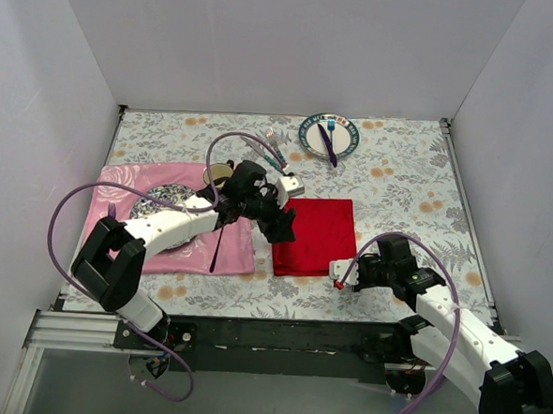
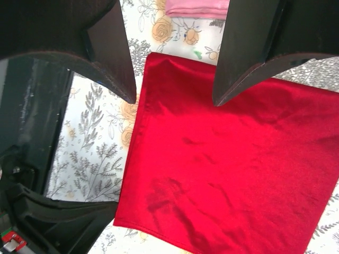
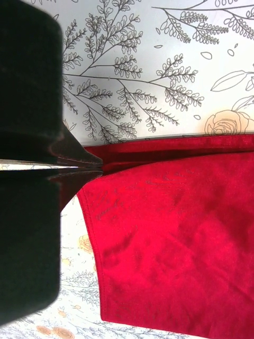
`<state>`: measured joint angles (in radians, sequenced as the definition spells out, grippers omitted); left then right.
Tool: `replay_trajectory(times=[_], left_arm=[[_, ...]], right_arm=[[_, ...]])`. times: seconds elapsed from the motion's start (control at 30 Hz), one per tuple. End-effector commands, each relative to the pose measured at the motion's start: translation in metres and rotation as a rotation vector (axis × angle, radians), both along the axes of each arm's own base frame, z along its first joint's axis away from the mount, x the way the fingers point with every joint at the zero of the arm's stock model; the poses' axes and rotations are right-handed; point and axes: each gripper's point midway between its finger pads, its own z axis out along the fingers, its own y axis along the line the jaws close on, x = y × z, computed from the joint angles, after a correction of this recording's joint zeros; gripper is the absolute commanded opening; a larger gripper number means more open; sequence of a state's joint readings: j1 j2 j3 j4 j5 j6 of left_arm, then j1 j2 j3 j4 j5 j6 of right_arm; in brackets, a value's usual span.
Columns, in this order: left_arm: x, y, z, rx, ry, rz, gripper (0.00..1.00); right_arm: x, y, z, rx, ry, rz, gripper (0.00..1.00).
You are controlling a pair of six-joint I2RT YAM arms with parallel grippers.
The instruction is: Fold the napkin into a case and place the utensils inside
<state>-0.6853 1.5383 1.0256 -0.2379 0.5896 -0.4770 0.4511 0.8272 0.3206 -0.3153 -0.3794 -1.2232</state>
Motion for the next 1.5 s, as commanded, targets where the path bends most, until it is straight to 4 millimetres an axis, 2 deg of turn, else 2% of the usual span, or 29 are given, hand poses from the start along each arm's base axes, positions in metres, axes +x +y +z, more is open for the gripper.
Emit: replay_trajectory(times=[0.0, 0.3, 0.6, 0.77, 1.03, 1.27, 1.47], left_arm=[[-0.011, -0.007, 0.009, -0.051, 0.123, -0.012, 0.59], [-0.007, -0.003, -0.012, 0.006, 0.169, 0.035, 0.57], [-0.006, 0.000, -0.016, 0.024, 0.152, 0.037, 0.57], [-0.005, -0.001, -0.006, 0.002, 0.139, 0.038, 0.57], [-0.011, -0.007, 0.016, -0.104, 0.253, 0.054, 0.58], [0.001, -0.006, 0.036, -0.185, 0.298, 0.094, 0.59], [0.003, -0.002, 0.037, -0.190, 0.293, 0.096, 0.59]], right_arm=[[0.001, 0.007, 0.010, 0.015, -0.013, 0.047, 0.01], [-0.007, 0.001, -0.002, -0.023, 0.017, 0.066, 0.01], [-0.016, -0.006, -0.010, -0.052, 0.067, 0.050, 0.01], [-0.027, -0.012, -0.010, -0.062, 0.089, 0.042, 0.01], [-0.037, -0.014, -0.007, -0.054, 0.098, 0.047, 0.01], [-0.035, -0.021, -0.011, -0.091, 0.096, 0.031, 0.01], [-0.034, -0.024, -0.012, -0.102, 0.092, 0.018, 0.01]])
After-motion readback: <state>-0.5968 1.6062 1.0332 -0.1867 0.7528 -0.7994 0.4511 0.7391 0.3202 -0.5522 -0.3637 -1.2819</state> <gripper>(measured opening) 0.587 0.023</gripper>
